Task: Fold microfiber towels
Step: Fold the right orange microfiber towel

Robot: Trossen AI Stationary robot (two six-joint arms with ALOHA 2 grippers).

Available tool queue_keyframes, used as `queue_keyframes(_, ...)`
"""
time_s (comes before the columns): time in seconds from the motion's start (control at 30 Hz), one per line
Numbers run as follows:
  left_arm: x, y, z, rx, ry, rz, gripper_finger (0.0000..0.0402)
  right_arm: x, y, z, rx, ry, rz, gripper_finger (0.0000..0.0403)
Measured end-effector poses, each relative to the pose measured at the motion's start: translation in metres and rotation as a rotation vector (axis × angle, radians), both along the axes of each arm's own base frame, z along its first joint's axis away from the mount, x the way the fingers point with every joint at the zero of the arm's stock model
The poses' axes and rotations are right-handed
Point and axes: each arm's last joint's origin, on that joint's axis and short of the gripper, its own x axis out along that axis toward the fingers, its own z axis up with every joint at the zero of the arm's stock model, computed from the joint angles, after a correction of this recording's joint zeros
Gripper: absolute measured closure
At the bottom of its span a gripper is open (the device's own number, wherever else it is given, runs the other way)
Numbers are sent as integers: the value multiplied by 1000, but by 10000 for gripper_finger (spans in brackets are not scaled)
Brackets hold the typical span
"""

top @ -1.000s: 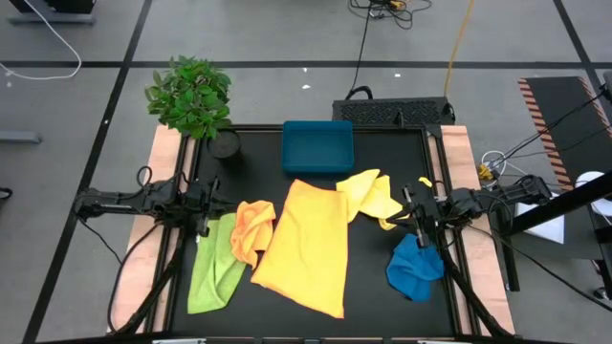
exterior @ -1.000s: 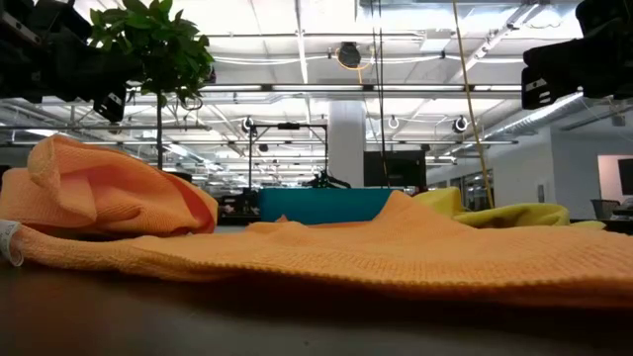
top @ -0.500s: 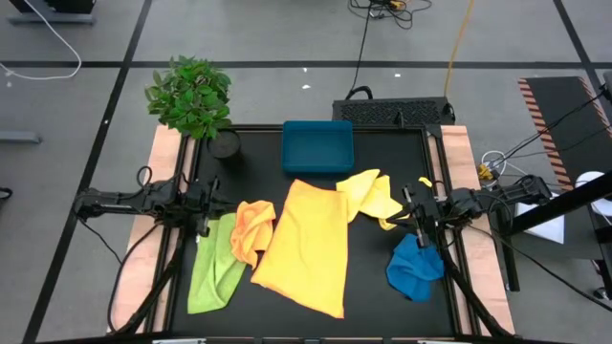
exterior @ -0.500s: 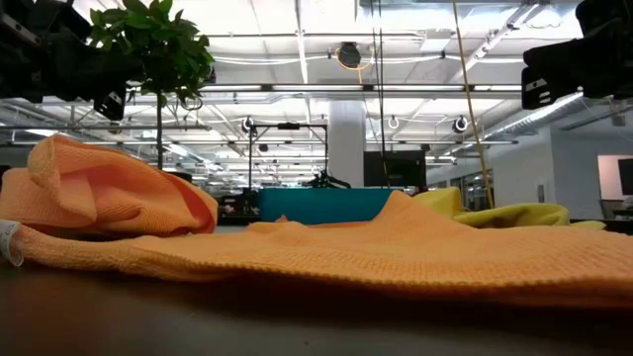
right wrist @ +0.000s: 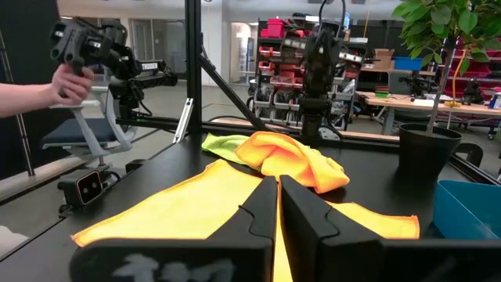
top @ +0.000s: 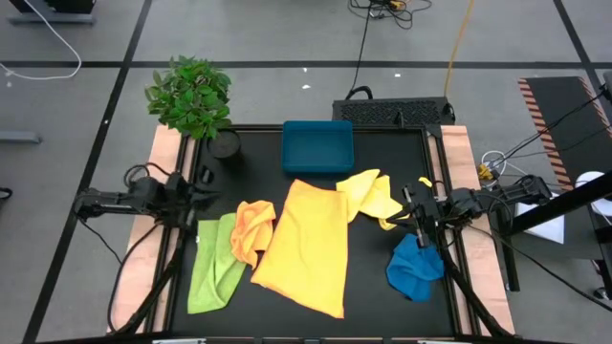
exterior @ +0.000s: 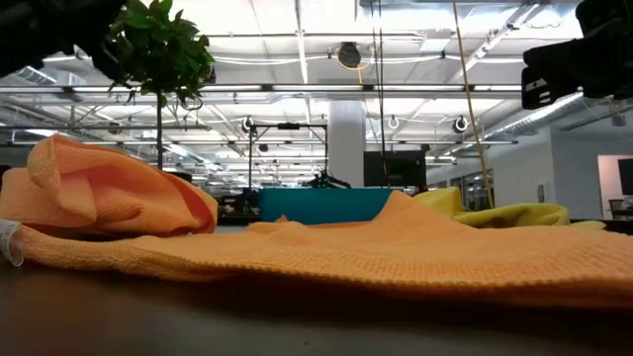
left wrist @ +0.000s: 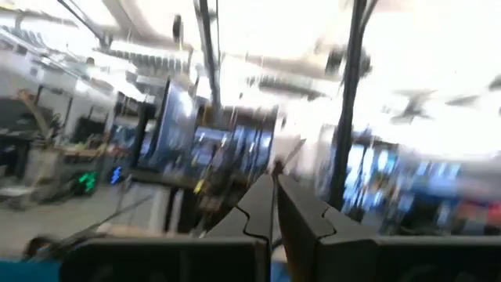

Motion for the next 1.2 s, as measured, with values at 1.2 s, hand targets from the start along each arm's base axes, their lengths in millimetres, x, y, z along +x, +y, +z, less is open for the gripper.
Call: queue_keyframes(1.2, 156, 13, 27, 24, 906, 225, 277, 0, 0, 0, 0, -1, 0, 397)
